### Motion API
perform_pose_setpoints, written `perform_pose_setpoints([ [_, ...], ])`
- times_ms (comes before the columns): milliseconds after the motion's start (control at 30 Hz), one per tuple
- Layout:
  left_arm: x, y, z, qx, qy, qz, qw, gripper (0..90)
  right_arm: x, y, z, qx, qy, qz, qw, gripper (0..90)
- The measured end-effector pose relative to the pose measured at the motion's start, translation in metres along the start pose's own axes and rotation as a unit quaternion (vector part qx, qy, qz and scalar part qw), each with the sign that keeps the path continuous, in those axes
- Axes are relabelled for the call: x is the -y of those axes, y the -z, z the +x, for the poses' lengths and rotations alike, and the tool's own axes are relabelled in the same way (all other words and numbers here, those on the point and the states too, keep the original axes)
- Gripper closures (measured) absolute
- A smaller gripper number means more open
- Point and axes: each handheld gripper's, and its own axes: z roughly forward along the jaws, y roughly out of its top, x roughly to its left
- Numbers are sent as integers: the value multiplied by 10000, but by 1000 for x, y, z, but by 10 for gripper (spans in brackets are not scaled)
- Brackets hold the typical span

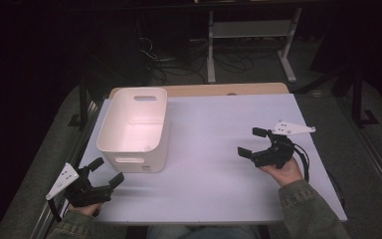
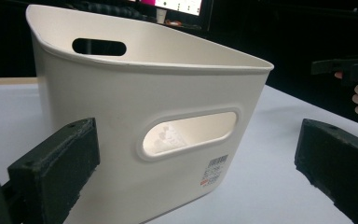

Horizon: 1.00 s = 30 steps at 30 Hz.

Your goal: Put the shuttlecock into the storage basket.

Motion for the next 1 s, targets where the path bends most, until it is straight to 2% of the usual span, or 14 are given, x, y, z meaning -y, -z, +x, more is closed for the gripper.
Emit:
perform_pose_setpoints([
  [333, 0, -1, 0, 20, 9, -13, 10000, 0, 12, 17, -5, 239, -119, -138, 9995, 0],
  [433, 0, 0, 0, 8, -17, 0, 10000, 0, 17, 20, -7, 278, -186, -88, 9994, 0],
  [800, 0, -1, 0, 1, -5, -7, 10000, 0, 27, 40, -13, 579, -187, -244, 9978, 0],
  [1000, 0, -1, -1, -4, 14, -2, 10000, 0, 35, 47, -15, 691, -260, -212, 9970, 0],
])
